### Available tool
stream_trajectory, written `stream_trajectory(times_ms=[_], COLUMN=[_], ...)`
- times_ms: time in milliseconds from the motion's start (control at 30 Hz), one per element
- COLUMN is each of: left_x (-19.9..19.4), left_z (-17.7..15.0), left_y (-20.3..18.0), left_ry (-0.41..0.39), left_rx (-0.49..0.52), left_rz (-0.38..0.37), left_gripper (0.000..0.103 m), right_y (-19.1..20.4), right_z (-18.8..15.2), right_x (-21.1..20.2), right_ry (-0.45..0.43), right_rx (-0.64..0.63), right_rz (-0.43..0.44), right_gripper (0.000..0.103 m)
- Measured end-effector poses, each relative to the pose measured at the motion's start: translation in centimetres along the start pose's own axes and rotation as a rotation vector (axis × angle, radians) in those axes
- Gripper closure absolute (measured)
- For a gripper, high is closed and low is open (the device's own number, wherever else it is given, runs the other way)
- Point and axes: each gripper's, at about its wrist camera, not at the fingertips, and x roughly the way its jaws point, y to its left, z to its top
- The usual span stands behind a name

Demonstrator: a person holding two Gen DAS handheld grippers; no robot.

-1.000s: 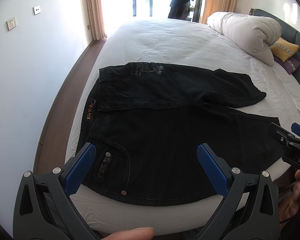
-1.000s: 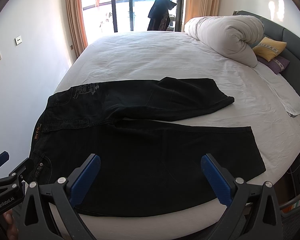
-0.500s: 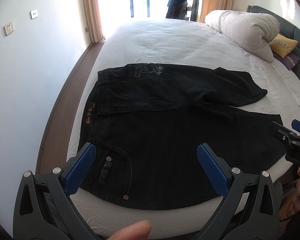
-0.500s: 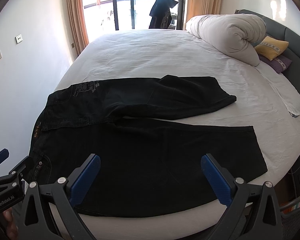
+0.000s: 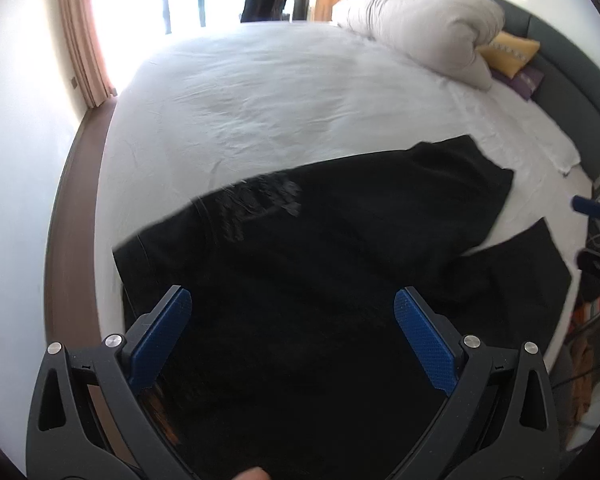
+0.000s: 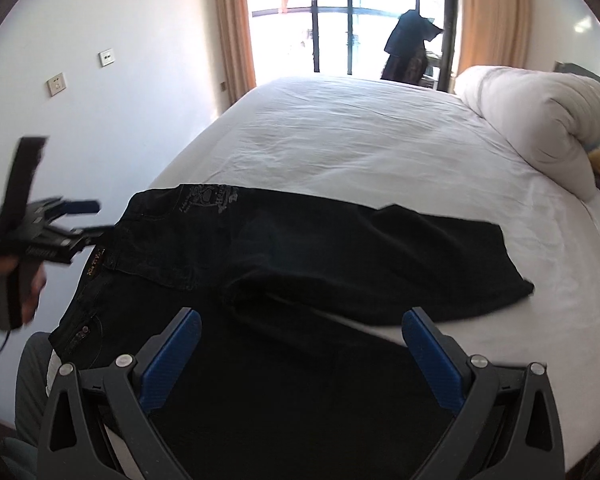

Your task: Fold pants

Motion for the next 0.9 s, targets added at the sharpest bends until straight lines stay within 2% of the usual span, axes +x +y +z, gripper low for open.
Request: stream_trajectory(times_ms=[67,100,133,200,267,333,433,667,700,733,767,833,900], left_x=[1.9,3.3,4.6,7.4,10.1,12.0,14.2,17.2,17.9,18.1,18.2,18.0,17.4], left_z=[2.5,4.0,5.3,7.3,8.7,9.5,9.8,8.9,8.8,8.7,8.6,8.5,8.4], left_y=[2.0,3.0,4.1,6.1,7.3,8.6,10.4,11.0,10.9,10.7,10.5,10.1,9.4], left_ry=[0.011,0.023,0.045,0.110,0.187,0.253,0.330,0.391,0.399,0.401,0.400,0.395,0.372], left_rx=[0.054,0.100,0.131,0.186,0.252,0.288,0.265,0.258,0.265,0.273,0.280,0.293,0.328], left_rz=[0.047,0.046,0.035,-0.030,-0.083,-0.126,-0.205,-0.252,-0.254,-0.252,-0.248,-0.257,-0.241], left_gripper=[0.000,0.000,0.000,0.000,0.003,0.023,0.036,0.038,0.043,0.054,0.061,0.087,0.093], right_y=[-0.6,-0.9,-1.1,-1.3,-1.5,-1.8,-2.6,-3.3,-3.3,-3.1,-2.8,-2.3,-2.0], right_z=[1.2,1.7,2.2,3.0,3.5,4.1,5.0,7.4,7.7,8.0,8.3,8.8,9.4], right_x=[1.6,2.4,3.3,5.4,7.2,8.8,11.0,14.5,14.8,15.1,15.5,16.3,17.3], right_ry=[0.012,0.020,0.033,0.070,0.099,0.113,0.142,0.149,0.148,0.147,0.147,0.150,0.163], right_rx=[-0.039,-0.058,-0.077,-0.127,-0.178,-0.211,-0.225,-0.255,-0.259,-0.265,-0.275,-0.301,-0.329], right_rz=[0.028,0.050,0.070,0.095,0.131,0.168,0.211,0.277,0.284,0.291,0.300,0.307,0.318], right_gripper=[0.001,0.003,0.006,0.018,0.023,0.025,0.031,0.033,0.033,0.034,0.034,0.036,0.044])
